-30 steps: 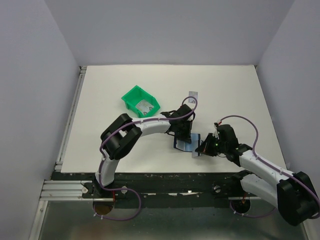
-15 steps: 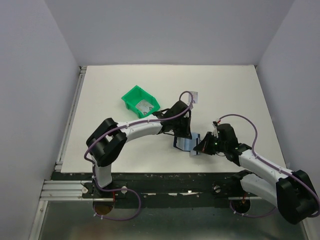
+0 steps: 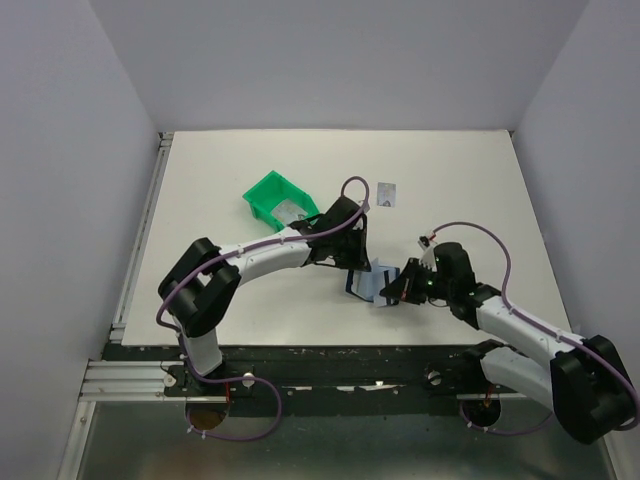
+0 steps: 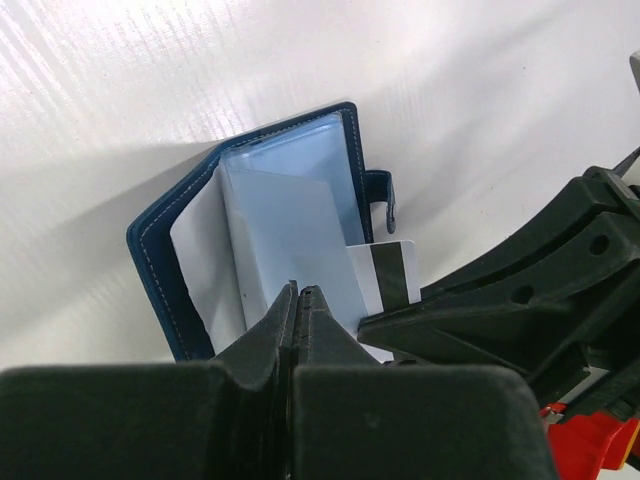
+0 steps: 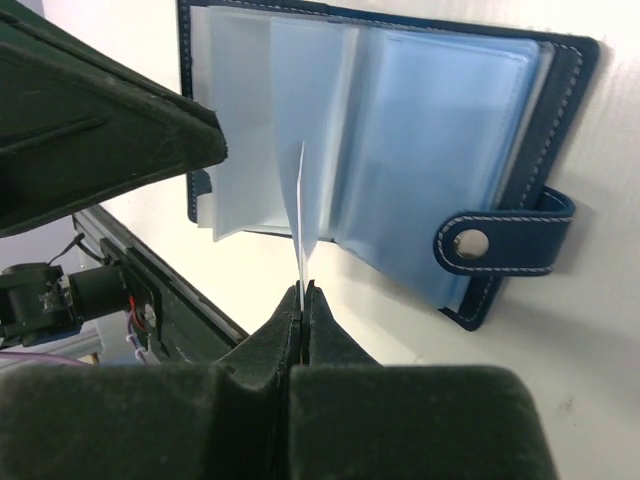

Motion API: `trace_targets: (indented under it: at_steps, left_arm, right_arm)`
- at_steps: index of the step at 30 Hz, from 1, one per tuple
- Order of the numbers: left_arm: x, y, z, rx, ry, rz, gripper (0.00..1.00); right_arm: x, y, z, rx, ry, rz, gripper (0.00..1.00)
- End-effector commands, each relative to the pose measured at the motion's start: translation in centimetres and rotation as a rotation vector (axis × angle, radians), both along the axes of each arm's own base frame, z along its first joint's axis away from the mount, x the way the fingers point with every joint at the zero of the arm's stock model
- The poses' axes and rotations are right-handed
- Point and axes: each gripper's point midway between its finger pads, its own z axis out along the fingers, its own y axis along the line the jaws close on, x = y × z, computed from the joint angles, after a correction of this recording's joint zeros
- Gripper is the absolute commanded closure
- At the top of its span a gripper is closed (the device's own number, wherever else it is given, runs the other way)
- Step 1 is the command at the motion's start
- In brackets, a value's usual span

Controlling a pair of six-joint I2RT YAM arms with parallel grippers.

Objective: Put the credit cards into the card holder
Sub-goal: Insert the credit card into the card holder.

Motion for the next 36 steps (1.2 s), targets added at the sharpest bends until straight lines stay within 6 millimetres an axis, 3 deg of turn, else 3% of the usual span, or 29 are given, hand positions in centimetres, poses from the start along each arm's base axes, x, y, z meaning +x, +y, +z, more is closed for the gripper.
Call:
trace_targets:
  at_steps: [1, 14, 23, 31, 36]
  left_arm:
    - [0.6, 0.7, 1.2, -0.004, -0.044, 0.015, 1.00]
    - [1.6, 2.7, 2.0, 0.022, -0.079, 0.066, 1.00]
    - [1.9, 2.8, 2.0, 0.025, -0.088, 0.064, 1.00]
    - [2.1, 2.7, 2.3, 0.021, -0.098, 0.056, 1.00]
    - [2.1, 2.3, 1.4, 0.027, -0.080, 0.040, 1.00]
  right_arm:
    - [0.8, 1.5, 2.1, 0.055, -0.070, 0.074, 1.00]
    - [1.6, 3.0, 3.0, 0.098, -0.071, 0.142, 1.00]
    - [2.0, 3.1, 2.7, 0.089, -0.066, 0.148, 1.00]
    - [2.9, 2.6, -0.6, 0.010, 0.029, 0.093, 1.00]
    - [3.2, 3.5, -1.9, 0.049, 0.069, 0.109, 1.00]
